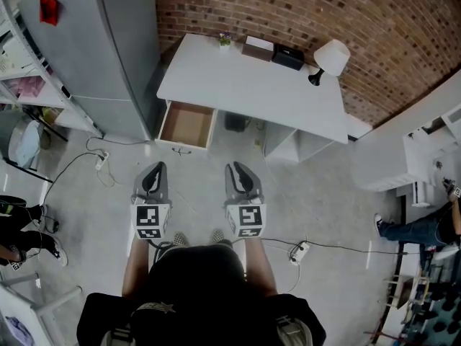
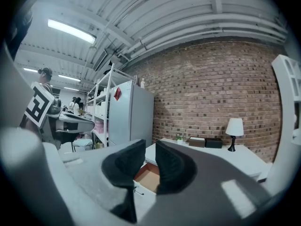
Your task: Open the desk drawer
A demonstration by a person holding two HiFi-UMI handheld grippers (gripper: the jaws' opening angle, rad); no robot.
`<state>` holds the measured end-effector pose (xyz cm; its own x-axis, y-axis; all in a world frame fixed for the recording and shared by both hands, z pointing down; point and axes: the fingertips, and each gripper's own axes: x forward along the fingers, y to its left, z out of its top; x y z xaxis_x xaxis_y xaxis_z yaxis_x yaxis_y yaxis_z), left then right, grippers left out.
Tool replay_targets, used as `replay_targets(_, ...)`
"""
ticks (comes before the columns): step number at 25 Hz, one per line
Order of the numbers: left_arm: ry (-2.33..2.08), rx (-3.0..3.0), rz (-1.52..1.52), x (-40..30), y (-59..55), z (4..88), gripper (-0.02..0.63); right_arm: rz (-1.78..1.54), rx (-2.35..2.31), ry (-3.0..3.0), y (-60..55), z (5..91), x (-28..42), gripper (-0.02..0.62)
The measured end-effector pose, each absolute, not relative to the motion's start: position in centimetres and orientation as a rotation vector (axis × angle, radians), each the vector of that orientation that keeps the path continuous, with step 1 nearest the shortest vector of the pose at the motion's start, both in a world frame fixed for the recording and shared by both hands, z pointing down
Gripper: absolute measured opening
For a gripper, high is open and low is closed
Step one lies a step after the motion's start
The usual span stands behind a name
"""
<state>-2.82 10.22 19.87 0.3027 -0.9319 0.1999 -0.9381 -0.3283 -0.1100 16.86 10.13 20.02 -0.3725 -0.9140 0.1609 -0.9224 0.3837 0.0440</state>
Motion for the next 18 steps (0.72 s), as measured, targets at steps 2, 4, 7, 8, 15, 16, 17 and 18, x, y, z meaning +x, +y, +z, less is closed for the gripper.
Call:
replay_targets(2, -1.813, 2.512, 0.352, -2.8, 10.6, 19.8, 0.011, 0.070, 1.649, -2.474, 10.5, 20.2, 16.8, 0.048)
replay_targets(4, -1.816, 2.512, 0.351, -2.8, 10.8, 19.6, 0.011, 0.071, 1.645, -2.479, 10.7, 20.3, 16.8, 0.021)
replay_targets(7, -1.824, 2.513, 0.360, -3.1, 11.0, 19.7, 0.011, 0.077, 1.639, -2.481, 10.8, 20.5, 16.8, 0.006)
replay_targets(8, -1.828, 2.509, 0.362, -3.2, 11.0, 19.7, 0.011, 0.079, 1.637, -2.482, 10.7, 20.5, 16.7, 0.006)
replay_targets(15, -1.820, 2.505, 0.357, -3.2, 11.4, 19.8, 0.011, 0.081, 1.642, -2.489, 11.0, 20.5, 16.8, 0.006)
replay_targets(16, -1.818, 2.506, 0.358, -3.1, 11.4, 19.9, 0.011, 0.081, 1.642, -2.488, 11.1, 20.5, 16.9, 0.006)
replay_targets(17, -1.818, 2.506, 0.360, -3.1, 11.4, 19.9, 0.011, 0.081, 1.641, -2.487, 11.1, 20.5, 16.9, 0.006)
replay_targets(18, -1.817, 2.507, 0.361, -3.0, 11.4, 19.9, 0.011, 0.081, 1.640, -2.486, 11.1, 20.5, 17.0, 0.006)
